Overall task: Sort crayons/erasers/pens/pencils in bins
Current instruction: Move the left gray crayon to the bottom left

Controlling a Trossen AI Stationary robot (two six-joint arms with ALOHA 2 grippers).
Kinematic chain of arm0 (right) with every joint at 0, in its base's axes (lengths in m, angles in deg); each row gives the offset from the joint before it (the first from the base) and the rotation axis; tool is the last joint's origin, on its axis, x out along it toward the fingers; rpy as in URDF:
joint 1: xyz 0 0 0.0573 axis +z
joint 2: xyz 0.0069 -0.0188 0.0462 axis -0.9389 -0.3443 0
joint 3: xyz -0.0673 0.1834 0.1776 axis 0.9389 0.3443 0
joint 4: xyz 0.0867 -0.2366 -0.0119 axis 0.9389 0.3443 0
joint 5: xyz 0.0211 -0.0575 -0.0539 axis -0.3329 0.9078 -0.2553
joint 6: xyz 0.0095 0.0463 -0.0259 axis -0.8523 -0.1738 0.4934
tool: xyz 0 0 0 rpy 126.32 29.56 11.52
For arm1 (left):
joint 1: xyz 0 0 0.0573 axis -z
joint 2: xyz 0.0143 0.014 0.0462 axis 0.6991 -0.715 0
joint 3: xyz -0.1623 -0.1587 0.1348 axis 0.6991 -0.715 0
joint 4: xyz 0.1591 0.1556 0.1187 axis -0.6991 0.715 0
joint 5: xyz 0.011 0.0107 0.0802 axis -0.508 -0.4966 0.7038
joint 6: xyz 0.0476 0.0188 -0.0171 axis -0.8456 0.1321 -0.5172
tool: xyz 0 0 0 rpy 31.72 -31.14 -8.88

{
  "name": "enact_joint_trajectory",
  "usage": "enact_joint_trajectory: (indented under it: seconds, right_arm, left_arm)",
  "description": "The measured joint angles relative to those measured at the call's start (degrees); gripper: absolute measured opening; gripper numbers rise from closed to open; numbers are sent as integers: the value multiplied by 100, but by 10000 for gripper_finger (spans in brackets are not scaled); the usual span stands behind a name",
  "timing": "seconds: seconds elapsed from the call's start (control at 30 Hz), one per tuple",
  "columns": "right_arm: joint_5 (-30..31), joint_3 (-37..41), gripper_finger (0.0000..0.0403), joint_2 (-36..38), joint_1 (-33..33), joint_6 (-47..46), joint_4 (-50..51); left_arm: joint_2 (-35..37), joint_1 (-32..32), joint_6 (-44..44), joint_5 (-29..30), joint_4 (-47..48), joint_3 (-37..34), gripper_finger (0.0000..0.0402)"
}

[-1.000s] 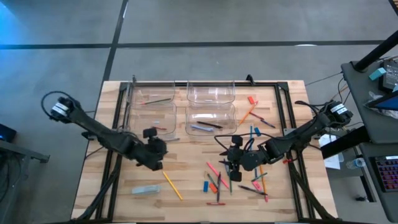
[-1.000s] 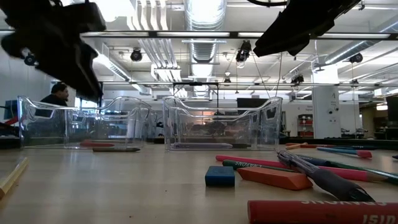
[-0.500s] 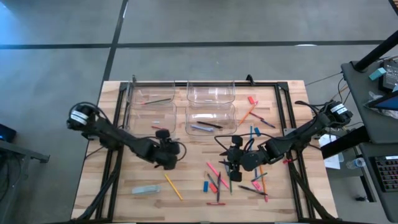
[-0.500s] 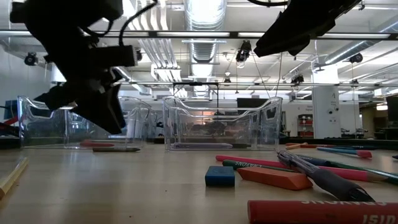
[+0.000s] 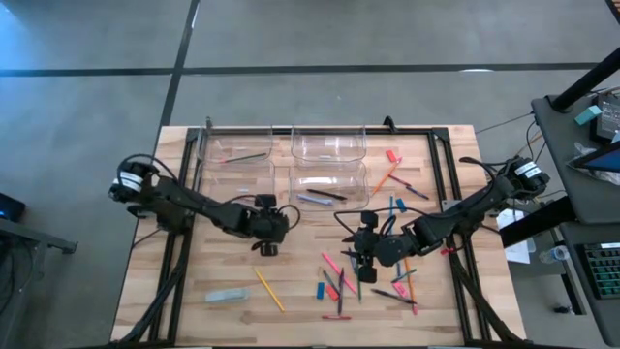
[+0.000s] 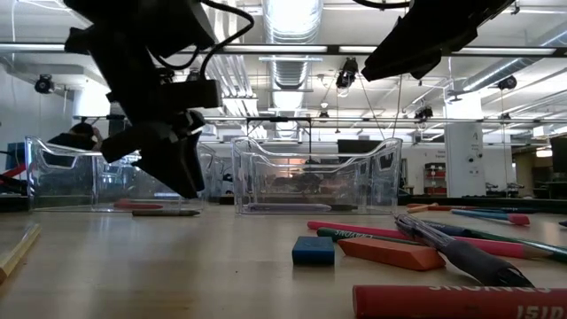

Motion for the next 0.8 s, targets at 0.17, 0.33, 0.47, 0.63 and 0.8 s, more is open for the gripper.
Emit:
enact_joint_trajectory:
  seconds: [0.17, 0.33, 0.47, 0.63, 0.8]
  right_arm:
    - [0, 0, 128, 0, 0, 3, 0]
    - [0, 0, 128, 0, 0, 5, -1]
    - [0, 0, 128, 0, 0, 3, -2]
    - [-1, 0, 128, 0, 0, 5, -2]
    - [-2, 0, 128, 0, 0, 5, 0]
  left_arm:
    - [0, -224, -152, -35, 5, -2, 154]
    - [0, -318, -269, -35, 8, -37, 154]
    - [-2, -318, -283, -62, 22, -100, 154]
    - [-2, -298, -216, -117, 22, -107, 154]
    - [0, -256, -136, -241, 21, -101, 154]
